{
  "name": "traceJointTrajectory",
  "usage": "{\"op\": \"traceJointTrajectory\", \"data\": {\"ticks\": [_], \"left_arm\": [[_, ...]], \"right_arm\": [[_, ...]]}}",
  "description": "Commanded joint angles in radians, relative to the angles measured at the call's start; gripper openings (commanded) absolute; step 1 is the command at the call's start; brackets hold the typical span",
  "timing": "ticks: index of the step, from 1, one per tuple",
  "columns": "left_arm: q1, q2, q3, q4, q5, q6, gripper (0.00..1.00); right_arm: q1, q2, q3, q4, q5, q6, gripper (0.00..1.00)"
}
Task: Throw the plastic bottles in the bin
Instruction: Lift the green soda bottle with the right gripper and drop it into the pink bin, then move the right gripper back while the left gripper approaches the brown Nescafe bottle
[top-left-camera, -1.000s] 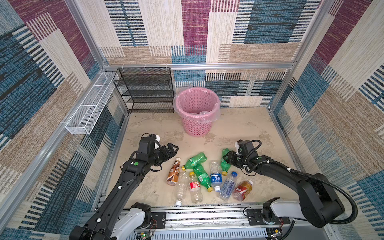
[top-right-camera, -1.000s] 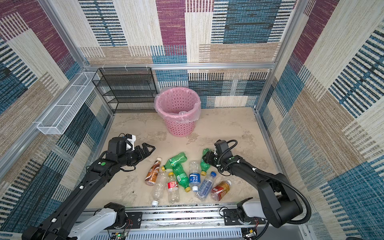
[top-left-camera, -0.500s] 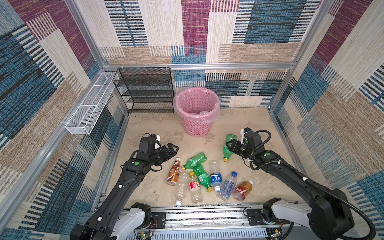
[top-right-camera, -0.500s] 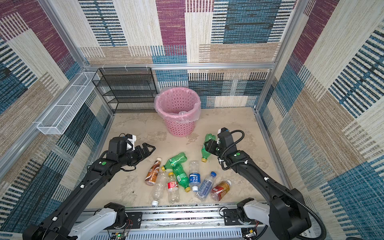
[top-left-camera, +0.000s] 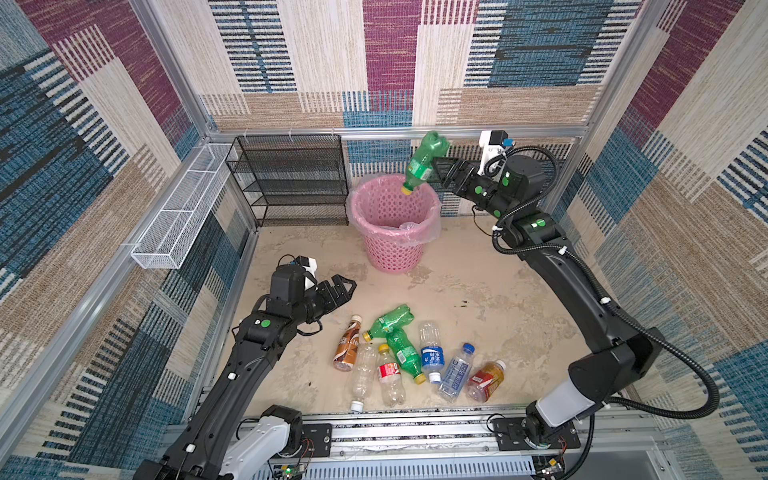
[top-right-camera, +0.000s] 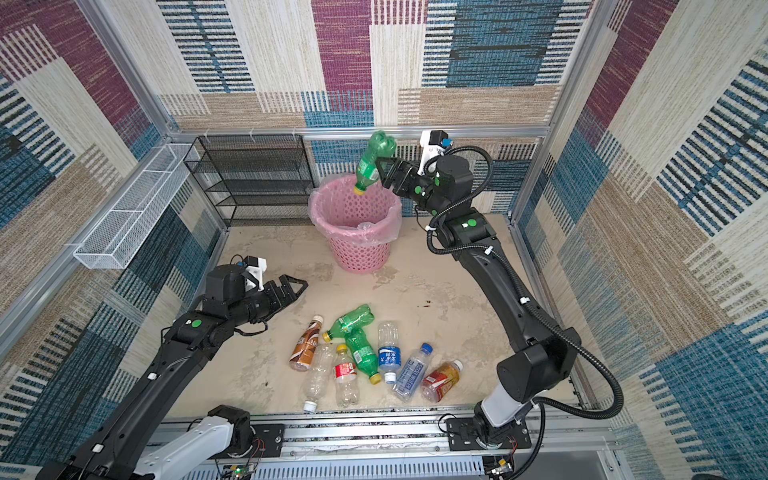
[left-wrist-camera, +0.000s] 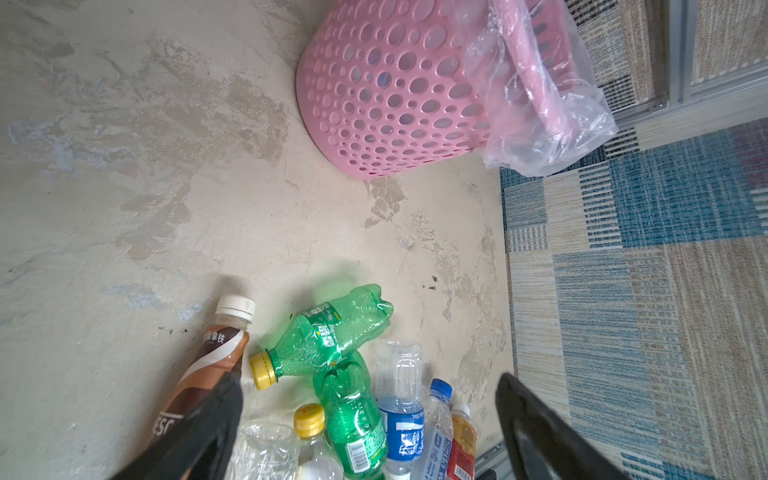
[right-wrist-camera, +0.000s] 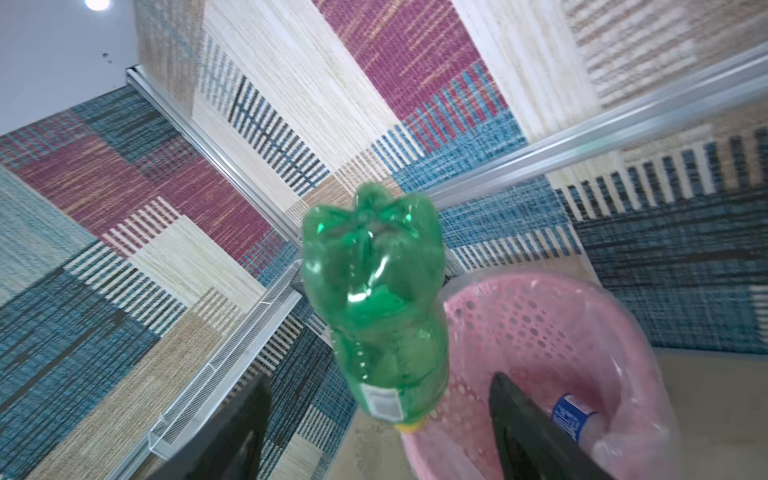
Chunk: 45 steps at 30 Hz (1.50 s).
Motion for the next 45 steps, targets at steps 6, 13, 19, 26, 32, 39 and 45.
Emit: {"op": "traceJointTrajectory", "data": {"ticks": [6,13,19,26,32,39,45], "left_arm": [[0.003,-0.019,-0.032,-0.036,-0.041,0.011,0.96],[0.004,-0.017,-0.129,-0.011,-0.022,-0.003,0.96],[0.003,0.008,-0.149,-0.108,-0.028,0.050,0.95],[-0.005,0.063,-0.155,-0.224,0.017,0.175,0.92],[-0.042,0.113,-0.150,-0.288,-0.072,0.179,0.91],[-0.075,0.200,-0.140,-0.279,-0.096,0.173,0.89],[-0.093,0.241,-0.135,-0.265,-0.121,0.164,0.86]], "right_arm": [[-0.017,-0.277,-0.378,0.003,0.083,-0.039,0.84],[-0.021,-0.408,-0.780,0.009,0.068,0.017,0.83],[-0.020,-0.438,-0.973,0.046,0.012,0.067,0.83],[-0.019,-0.439,-1.036,0.070,0.000,0.079,0.83],[-0.018,-0.435,-1.045,0.076,-0.002,0.081,0.83],[-0.019,-0.452,-1.062,0.092,-0.014,0.087,0.83],[-0.019,-0.469,-1.083,0.109,-0.024,0.102,0.82]]}}
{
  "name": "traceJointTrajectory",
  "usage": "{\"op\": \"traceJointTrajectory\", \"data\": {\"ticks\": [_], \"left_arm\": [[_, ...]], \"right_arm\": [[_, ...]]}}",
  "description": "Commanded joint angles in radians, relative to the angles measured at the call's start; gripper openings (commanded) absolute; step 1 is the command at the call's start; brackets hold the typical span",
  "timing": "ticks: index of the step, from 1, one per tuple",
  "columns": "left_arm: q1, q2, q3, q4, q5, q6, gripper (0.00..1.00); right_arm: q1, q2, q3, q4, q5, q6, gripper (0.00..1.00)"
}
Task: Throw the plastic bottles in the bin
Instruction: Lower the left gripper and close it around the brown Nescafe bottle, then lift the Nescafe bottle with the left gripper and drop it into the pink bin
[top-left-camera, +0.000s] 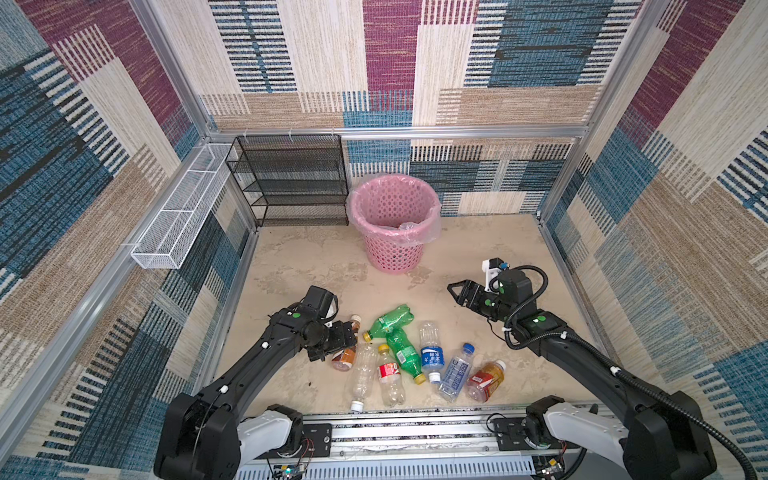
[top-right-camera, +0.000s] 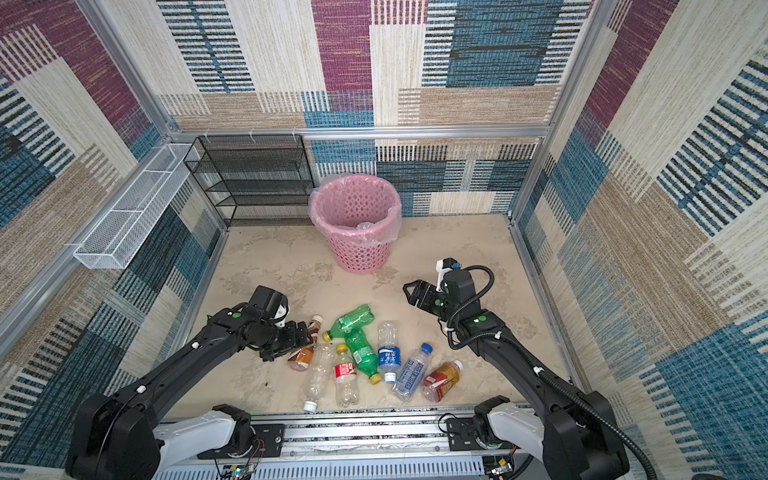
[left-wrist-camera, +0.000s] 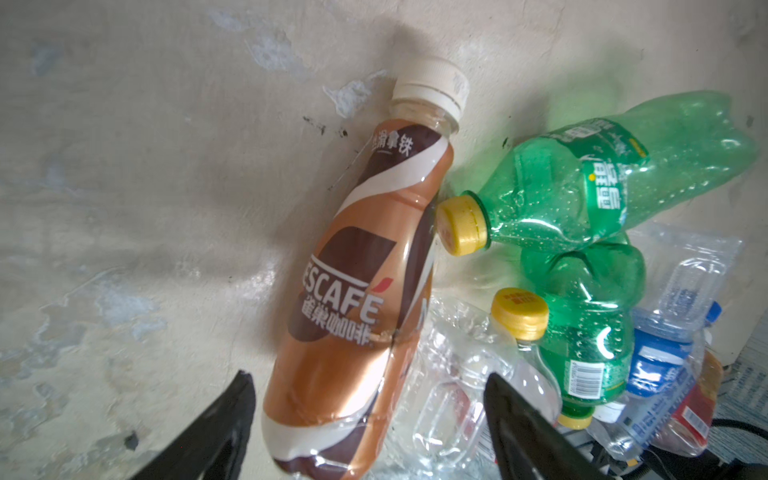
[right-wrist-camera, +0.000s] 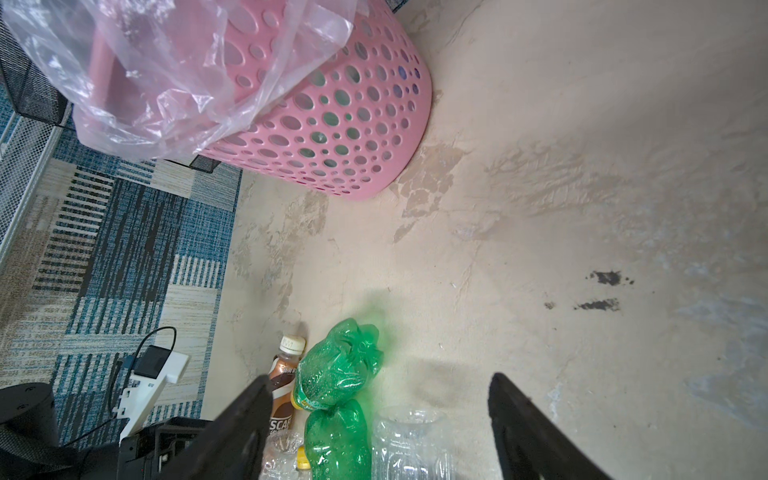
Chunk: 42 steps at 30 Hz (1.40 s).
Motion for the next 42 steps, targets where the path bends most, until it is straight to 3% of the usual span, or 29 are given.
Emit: {"op": "traceJointTrajectory", "data": {"ticks": [1,28,42], "left_arm": [[-0.006,0.013,0.010,0.003,-0.035,-0.002,0.86],[-0.018,0.131,-0.011,0.052,-0.031,-0.021,0.78],[-0.018,0.137,-0.013,0.056,-0.025,-0.025,0.62]], "right_arm": [[0.001,-0.013,-0.009,0.047,-0.013,0.016,0.82],[0.002,-0.008,-0.029,0.063,-0.018,0.019,0.81],[0.000,-0.004,-0.026,0.070,-0.016,0.017,0.80]]}}
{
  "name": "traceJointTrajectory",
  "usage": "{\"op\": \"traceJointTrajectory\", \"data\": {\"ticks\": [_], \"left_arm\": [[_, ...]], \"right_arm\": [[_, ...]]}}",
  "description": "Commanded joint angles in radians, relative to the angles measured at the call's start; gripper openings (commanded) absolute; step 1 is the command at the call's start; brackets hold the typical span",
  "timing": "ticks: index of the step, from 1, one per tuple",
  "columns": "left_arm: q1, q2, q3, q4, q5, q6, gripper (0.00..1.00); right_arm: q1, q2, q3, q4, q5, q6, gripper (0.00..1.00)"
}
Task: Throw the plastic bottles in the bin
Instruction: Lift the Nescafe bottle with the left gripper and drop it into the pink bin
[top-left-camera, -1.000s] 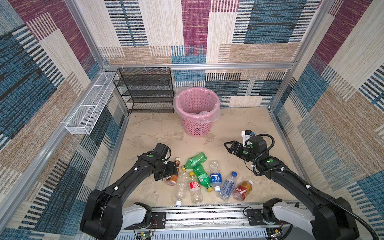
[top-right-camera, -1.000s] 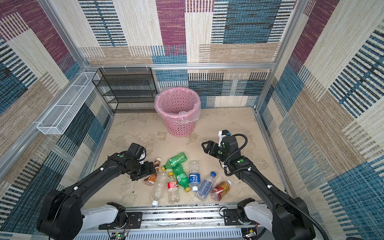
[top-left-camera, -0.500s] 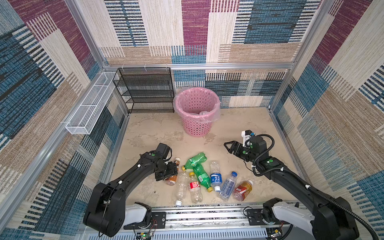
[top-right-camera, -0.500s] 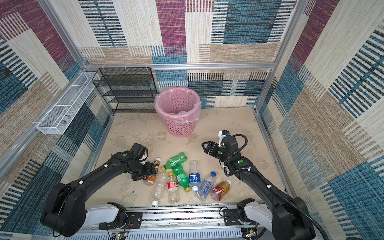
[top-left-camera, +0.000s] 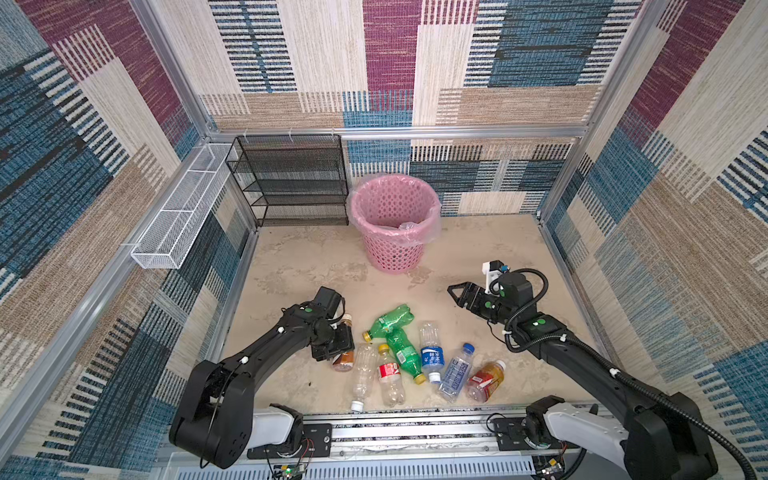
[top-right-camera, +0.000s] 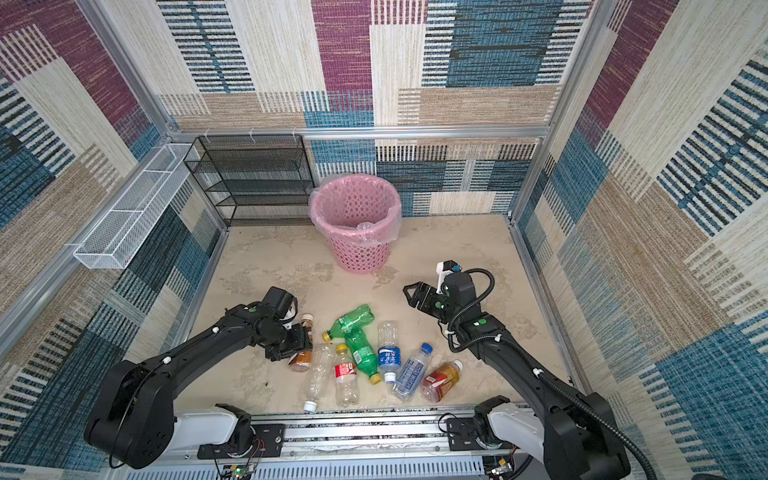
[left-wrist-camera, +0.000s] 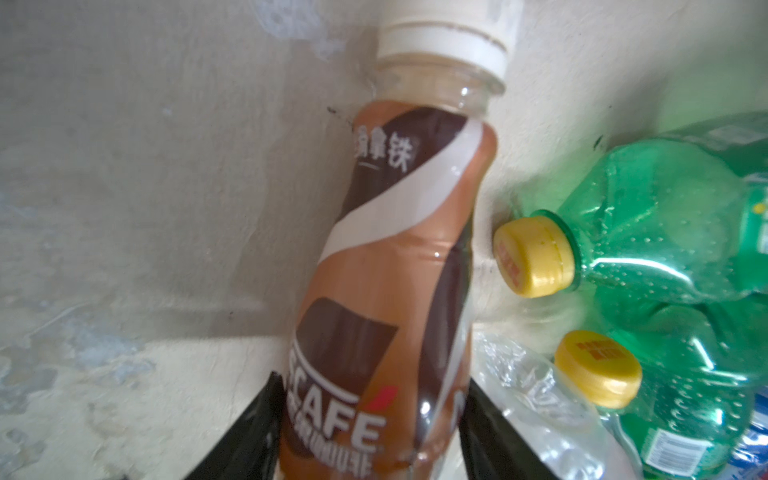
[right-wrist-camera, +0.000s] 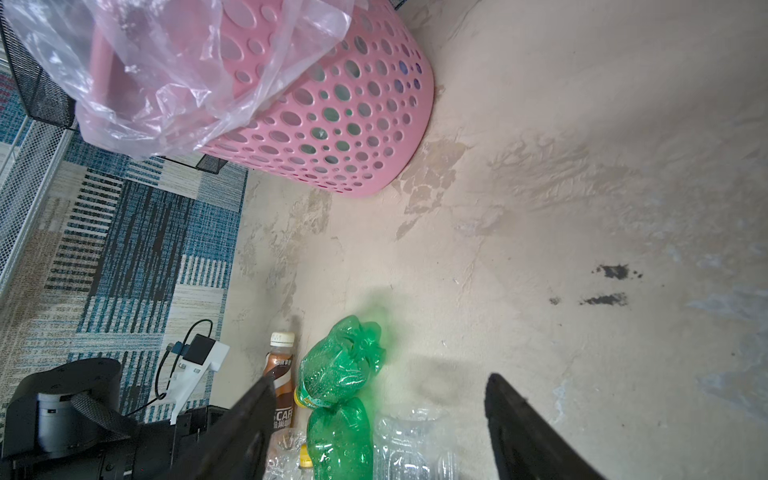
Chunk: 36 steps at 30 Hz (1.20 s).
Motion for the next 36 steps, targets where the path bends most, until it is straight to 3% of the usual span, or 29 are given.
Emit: {"op": "traceJointTrajectory", "data": {"ticks": [1,17,24,26,30,32,36], "left_arm": [[0.000,-0.005,0.001,0.000,0.008,-0.021,0.61],[-0.001,-0.107,0.077,-0.054,-0.004,-0.047,0.48],[-0.001,-0.127,0.310,-0.038,0.060,-0.049,0.46],[0.000,-0.093,0.462,-0.023,0.078,-0.044,0.45],[-0.001,0.121,0.990,-0.005,0.078,-0.008,0.46],[0.001,0.283,1.329,-0.019,0.097,0.009,0.59],[0.011,0.652,2.160,-0.270,0.052,-0.013,0.84]], "right_arm": [[0.001,0.004,0.008,0.032,-0.001,0.002,0.80],[0.002,0.023,0.020,0.043,-0.008,-0.004,0.80],[0.001,0.032,0.036,0.039,-0.008,-0.007,0.80],[0.001,0.027,0.045,0.030,-0.003,-0.007,0.80],[0.001,0.018,0.095,-0.008,0.007,-0.007,0.80],[0.001,0.020,0.127,-0.033,0.011,-0.015,0.80],[0.001,-0.006,0.157,-0.092,0.044,-0.029,0.81]]}}
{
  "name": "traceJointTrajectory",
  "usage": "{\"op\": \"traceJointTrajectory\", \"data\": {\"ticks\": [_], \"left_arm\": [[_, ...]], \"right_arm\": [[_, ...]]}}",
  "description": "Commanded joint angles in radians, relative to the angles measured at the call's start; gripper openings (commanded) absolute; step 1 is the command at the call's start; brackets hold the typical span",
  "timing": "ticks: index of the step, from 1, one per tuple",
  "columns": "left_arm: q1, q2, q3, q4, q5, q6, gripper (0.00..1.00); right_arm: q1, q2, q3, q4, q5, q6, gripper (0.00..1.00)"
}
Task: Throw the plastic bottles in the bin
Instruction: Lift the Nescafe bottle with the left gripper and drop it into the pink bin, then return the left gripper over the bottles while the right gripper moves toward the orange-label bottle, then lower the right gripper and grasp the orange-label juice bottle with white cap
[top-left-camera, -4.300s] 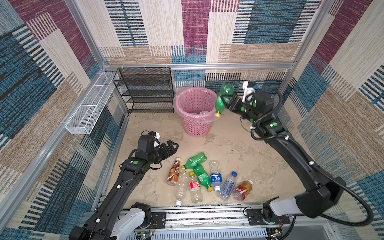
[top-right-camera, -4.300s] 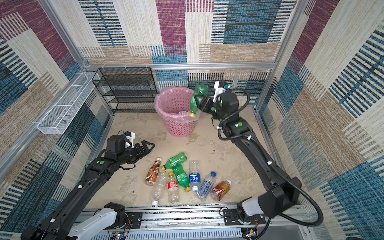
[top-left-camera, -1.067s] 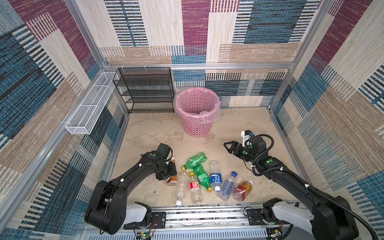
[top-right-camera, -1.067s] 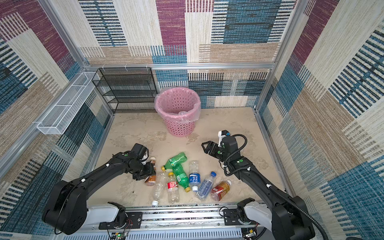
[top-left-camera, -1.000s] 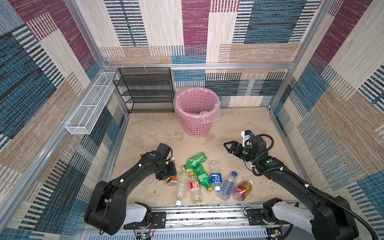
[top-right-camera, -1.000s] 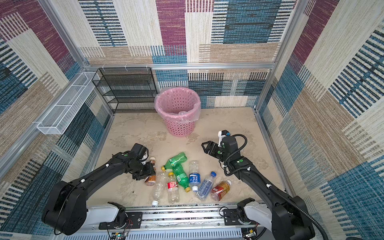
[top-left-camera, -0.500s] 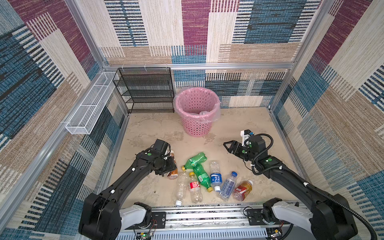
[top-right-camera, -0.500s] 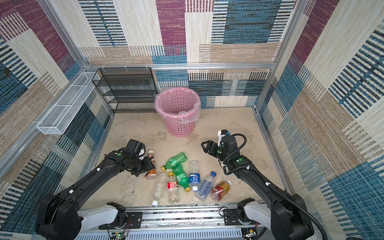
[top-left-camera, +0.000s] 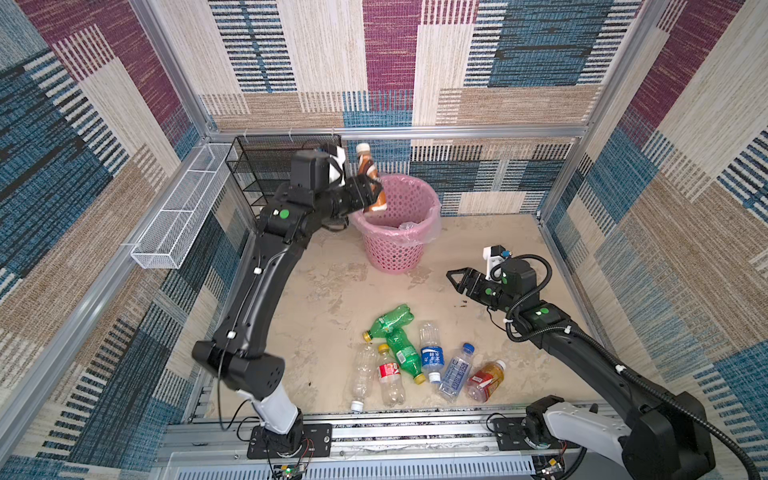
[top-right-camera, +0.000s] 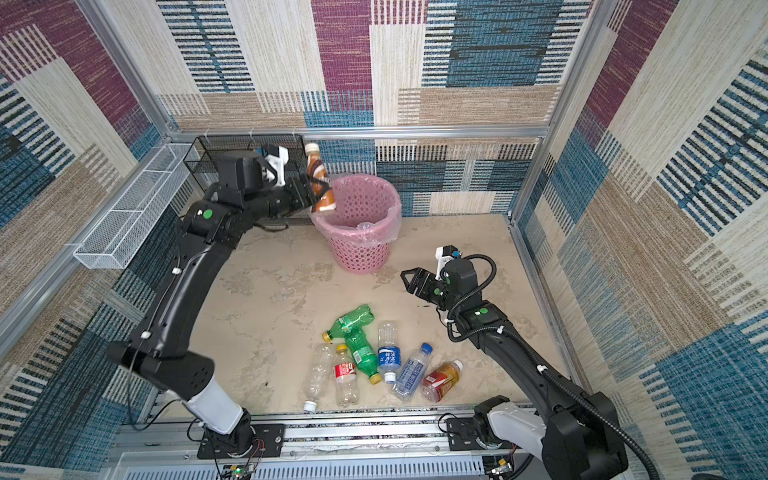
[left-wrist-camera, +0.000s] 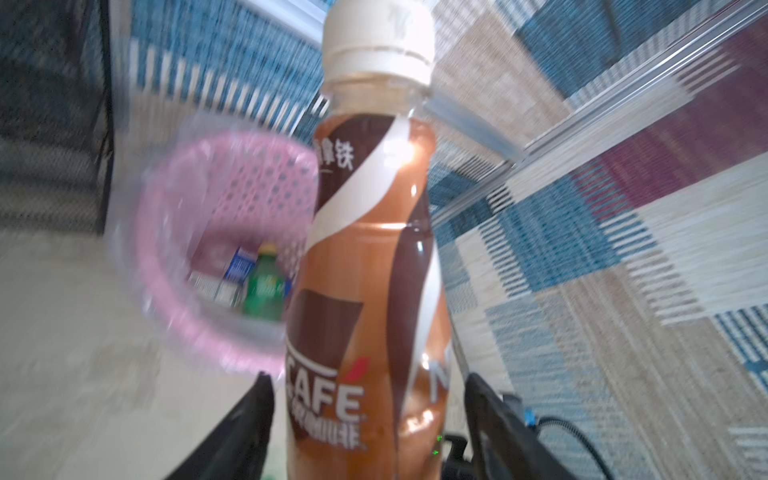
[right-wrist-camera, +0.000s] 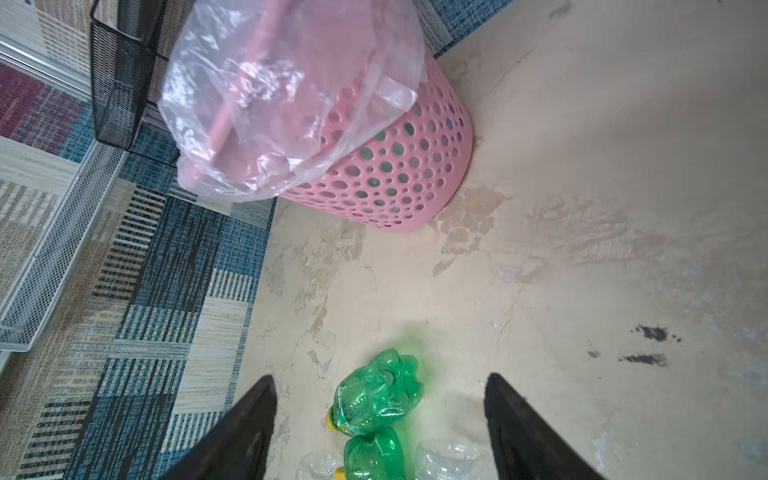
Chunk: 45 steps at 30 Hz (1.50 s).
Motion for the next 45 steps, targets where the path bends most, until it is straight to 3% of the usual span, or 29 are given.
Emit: {"op": "traceJointTrajectory", "data": {"ticks": [1,3,5,7,9,10,21,30,37,45], "left_arm": [[0.013,0.193,0.661,-0.231,-0.025,-0.025,0.86],[0.022,0.186,0.703,-0.264,-0.017,-0.037,0.87],[0.016,0.076,0.532,-0.250,-0.014,-0.015,0.87],[0.012,-0.142,0.124,-0.079,-0.021,-0.010,0.87],[0.012,-0.383,-0.323,0.208,-0.038,-0.052,0.86],[0.012,-0.451,-0.431,0.250,-0.055,-0.055,0.86],[0.013,-0.749,-1.084,0.216,-0.009,-0.109,0.84],[0.014,-0.826,-1.379,0.232,0.004,-0.146,0.83],[0.014,-0.832,-1.469,0.249,0.004,-0.158,0.82],[0.013,-0.842,-1.546,0.283,-0.003,-0.174,0.82]], "right_arm": [[0.001,-0.034,0.002,-0.047,0.043,-0.015,0.82],[0.002,-0.058,-0.024,-0.044,0.050,-0.002,0.82],[0.000,-0.066,-0.042,-0.040,0.047,0.005,0.82],[0.000,-0.066,-0.051,-0.040,0.040,0.002,0.83],[0.002,-0.066,-0.064,-0.035,0.041,0.000,0.83],[0.000,-0.066,-0.068,-0.033,0.039,-0.001,0.83],[0.001,-0.074,-0.064,-0.179,0.015,-0.005,0.82],[0.004,-0.123,-0.044,-0.418,0.079,0.012,0.81],[0.005,-0.137,-0.012,-0.634,0.075,0.048,0.83],[0.006,-0.208,-0.054,-0.753,0.076,0.126,0.85]]}}
